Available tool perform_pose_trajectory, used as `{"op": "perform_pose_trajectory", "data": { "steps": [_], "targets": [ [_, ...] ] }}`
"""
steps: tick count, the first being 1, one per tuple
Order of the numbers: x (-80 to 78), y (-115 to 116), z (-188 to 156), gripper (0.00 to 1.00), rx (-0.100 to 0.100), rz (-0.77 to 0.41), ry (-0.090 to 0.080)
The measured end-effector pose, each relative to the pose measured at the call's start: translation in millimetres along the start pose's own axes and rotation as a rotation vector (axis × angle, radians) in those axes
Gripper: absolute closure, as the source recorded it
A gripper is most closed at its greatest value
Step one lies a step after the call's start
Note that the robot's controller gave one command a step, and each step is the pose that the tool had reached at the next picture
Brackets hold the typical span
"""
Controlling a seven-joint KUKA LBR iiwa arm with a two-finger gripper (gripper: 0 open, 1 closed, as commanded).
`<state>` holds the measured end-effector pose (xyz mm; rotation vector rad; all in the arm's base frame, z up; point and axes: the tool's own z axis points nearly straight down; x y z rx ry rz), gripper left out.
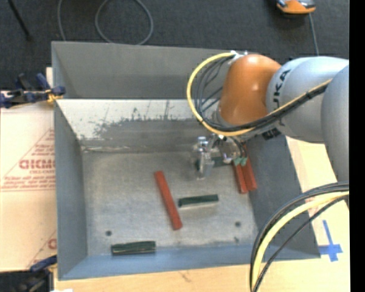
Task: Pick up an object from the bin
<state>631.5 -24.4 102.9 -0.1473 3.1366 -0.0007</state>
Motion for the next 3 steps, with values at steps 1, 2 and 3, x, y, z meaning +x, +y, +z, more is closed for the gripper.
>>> {"op": "perform_pose_trajectory", "data": {
  "steps": [1, 2, 3],
  "targets": [
    [0.1, 0.7, 0.5, 0.00, -0.001, 0.000, 0.001],
    [-20.3, -49.1, 31.7, 0.00, 0.003, -0.138, -0.003],
    [-20.8, -48.4, 31.0, 1.00, 0.001, -0.136, -0.005]
  ]
}}
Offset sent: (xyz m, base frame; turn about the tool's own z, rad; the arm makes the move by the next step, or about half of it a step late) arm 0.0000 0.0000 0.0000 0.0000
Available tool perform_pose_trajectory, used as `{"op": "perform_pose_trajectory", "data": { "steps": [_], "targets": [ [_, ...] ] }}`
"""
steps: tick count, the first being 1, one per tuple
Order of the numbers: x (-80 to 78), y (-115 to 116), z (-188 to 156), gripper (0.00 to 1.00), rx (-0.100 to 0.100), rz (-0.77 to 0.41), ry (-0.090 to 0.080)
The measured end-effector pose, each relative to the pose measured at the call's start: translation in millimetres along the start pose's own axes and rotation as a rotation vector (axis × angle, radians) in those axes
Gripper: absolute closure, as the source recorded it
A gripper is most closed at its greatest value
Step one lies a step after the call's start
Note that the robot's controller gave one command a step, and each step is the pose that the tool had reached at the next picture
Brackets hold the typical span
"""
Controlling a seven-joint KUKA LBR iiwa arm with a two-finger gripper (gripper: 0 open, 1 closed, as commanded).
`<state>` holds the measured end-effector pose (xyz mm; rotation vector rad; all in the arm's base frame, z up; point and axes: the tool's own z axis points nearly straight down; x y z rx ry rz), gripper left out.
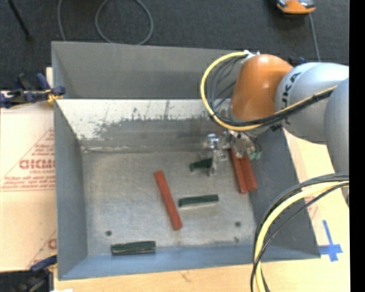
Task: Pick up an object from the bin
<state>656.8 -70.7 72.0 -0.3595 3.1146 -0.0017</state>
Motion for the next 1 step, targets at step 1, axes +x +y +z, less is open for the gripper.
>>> {"op": "perform_pose_trajectory", "data": {
  "steps": [1],
  "targets": [
    [8.3, -16.8, -130.4, 1.00, 0.005, -0.015, -0.007]
  ]
}}
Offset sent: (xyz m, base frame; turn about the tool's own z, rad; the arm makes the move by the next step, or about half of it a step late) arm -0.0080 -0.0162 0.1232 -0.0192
